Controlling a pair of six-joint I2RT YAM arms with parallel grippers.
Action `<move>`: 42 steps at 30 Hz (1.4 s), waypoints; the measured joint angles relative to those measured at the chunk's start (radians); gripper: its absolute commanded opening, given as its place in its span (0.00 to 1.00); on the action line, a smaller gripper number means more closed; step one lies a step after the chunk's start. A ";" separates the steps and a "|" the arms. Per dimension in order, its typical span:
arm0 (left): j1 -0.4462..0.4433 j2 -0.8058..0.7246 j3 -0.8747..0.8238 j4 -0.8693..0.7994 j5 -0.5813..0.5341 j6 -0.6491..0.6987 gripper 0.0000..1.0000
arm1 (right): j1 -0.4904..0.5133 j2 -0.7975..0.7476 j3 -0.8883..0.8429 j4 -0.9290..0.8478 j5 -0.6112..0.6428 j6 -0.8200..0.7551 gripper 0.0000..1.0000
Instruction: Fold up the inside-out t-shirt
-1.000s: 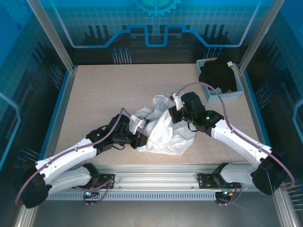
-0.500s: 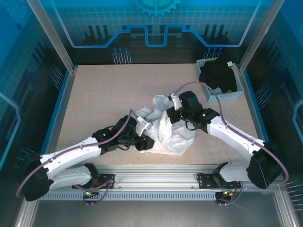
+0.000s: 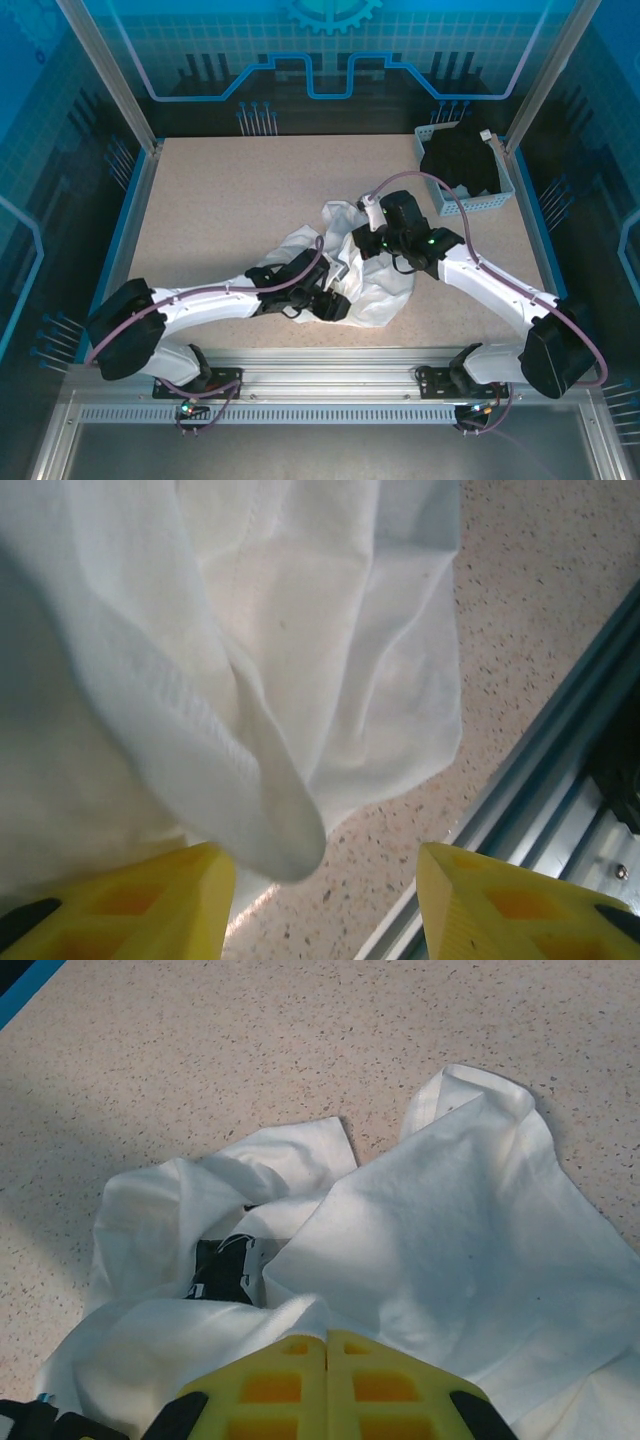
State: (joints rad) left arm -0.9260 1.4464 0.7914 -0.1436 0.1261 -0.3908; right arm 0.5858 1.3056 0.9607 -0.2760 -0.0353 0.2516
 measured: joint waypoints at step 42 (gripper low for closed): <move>-0.052 -0.258 0.102 -0.299 0.027 0.312 0.00 | -0.046 -0.087 0.186 -0.240 -0.081 -0.126 0.00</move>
State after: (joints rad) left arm -0.9783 1.1885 0.8932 -0.4431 0.1535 -0.0788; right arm 0.5400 1.2190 1.1465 -0.5163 -0.1165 0.1261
